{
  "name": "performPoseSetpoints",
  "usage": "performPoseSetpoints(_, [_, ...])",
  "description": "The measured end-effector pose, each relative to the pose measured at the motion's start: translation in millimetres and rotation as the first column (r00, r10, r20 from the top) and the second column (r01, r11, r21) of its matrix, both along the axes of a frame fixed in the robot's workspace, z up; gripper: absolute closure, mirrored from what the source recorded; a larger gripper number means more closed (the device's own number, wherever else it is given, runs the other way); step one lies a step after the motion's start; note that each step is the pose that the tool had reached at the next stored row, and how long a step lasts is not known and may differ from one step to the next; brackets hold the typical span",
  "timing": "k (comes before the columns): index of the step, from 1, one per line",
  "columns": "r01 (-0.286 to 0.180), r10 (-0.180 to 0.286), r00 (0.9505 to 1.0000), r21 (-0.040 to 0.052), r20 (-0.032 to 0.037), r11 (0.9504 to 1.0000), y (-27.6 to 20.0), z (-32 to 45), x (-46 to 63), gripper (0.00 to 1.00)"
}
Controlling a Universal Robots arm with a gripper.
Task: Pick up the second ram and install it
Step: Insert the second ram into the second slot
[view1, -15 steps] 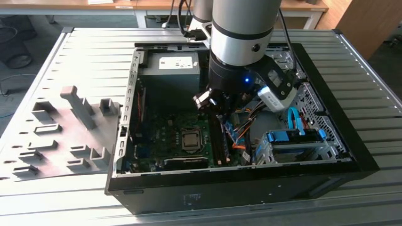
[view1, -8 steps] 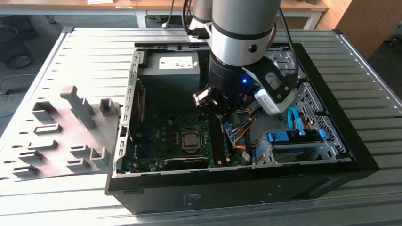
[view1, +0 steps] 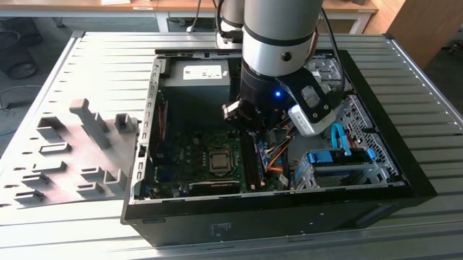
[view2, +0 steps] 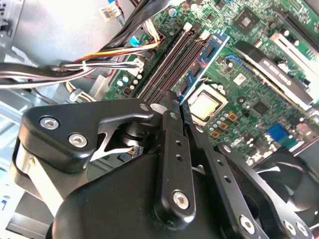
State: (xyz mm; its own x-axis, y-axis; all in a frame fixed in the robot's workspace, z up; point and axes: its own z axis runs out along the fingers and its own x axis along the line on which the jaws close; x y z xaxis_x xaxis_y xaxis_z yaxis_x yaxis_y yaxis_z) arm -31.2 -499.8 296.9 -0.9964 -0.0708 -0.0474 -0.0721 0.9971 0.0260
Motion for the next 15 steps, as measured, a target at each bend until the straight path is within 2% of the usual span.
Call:
performPoseSetpoints(8, [0.09,-0.09,0.9959,-0.0004,0.0,0.9959,0.0,-0.3,0.0,0.86])
performPoseSetpoints(15, [0.162,-0.162,0.9868,-0.0007,0.0001,0.9868,0.0,-0.5,0.0,0.86])
